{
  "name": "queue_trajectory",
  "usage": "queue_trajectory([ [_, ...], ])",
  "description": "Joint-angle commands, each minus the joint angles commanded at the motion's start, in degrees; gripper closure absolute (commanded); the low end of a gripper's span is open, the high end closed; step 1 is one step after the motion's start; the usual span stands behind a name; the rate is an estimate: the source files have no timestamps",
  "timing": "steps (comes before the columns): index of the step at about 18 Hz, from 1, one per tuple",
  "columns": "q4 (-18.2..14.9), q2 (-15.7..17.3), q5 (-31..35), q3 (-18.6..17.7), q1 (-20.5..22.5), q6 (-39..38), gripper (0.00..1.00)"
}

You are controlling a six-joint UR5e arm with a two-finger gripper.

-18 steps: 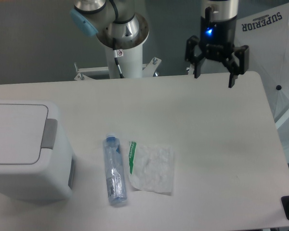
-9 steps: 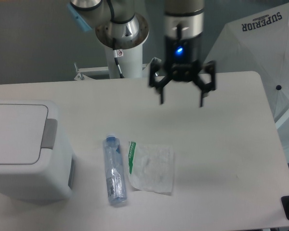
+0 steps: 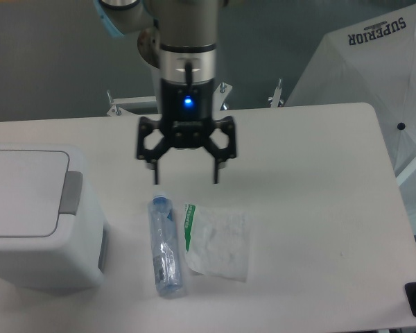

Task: Open the trash can
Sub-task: 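Move the open gripper across the table to above the trash can lid, then lower the gripper fingers and press down on the lid's edge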

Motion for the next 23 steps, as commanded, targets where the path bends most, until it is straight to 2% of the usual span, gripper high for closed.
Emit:
queue_trajectory([
  [3, 0.0, -0.3, -3.8, -0.6, -0.7, -0.5, 0.0],
  [11, 0.0, -0.9, -4.1, -2.2, -2.9, -1.0, 0.0],
  [23, 0.1, -2.5, -4.0, -1.8, -3.8, -1.0, 0.0],
])
